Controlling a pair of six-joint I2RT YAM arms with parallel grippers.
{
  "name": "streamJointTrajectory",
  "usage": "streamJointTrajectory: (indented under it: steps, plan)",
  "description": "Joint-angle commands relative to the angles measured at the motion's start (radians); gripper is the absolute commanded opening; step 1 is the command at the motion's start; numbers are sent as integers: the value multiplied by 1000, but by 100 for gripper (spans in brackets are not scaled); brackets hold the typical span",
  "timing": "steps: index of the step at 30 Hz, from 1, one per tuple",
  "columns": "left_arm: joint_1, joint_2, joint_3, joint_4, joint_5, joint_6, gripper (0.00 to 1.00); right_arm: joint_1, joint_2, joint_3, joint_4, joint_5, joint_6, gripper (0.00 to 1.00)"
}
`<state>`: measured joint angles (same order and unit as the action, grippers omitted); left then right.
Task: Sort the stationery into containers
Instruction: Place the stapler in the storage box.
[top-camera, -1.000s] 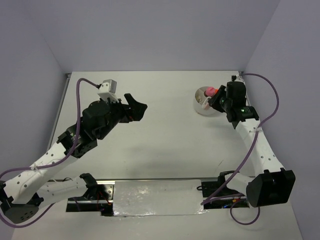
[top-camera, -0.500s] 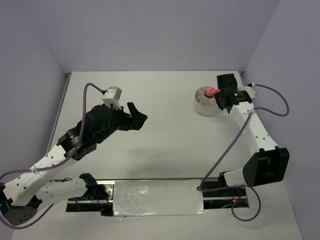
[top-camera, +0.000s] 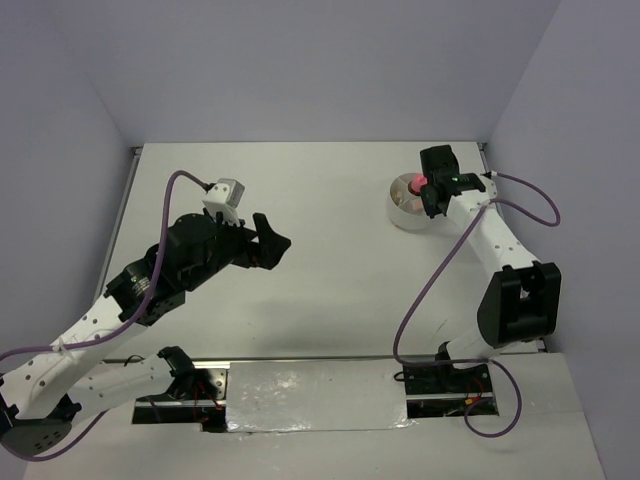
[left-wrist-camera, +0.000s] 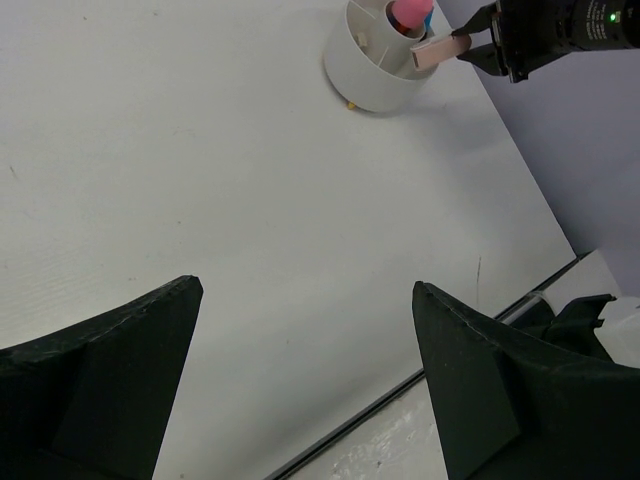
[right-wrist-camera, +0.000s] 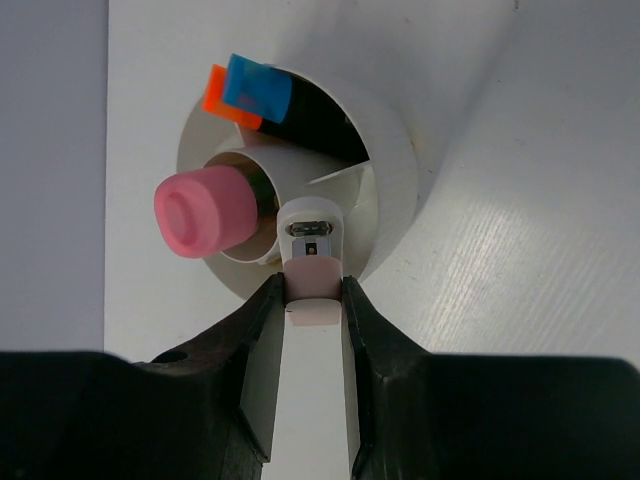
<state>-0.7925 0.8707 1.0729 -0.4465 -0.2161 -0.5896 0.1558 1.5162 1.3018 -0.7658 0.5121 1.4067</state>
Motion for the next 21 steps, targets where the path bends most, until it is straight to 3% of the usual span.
streamJointTrajectory:
  steps: [1,8,12,17,18,21]
  plan:
    - [4,-13,28,5,37,46,99,10,15,27,52,29,31,0]
    - [4,-15,35,-9,47,65,99,11,42,10,122,19,-3,9]
    - [4,-12,38,-6,46,65,99,11,53,7,128,13,-18,37]
    - [6,-4,36,2,50,59,99,11,47,-4,126,6,-34,50]
    - [4,-4,35,6,50,59,99,11,44,-3,125,3,-38,59]
    - [7,-1,35,8,44,57,99,8,41,10,117,3,-67,69]
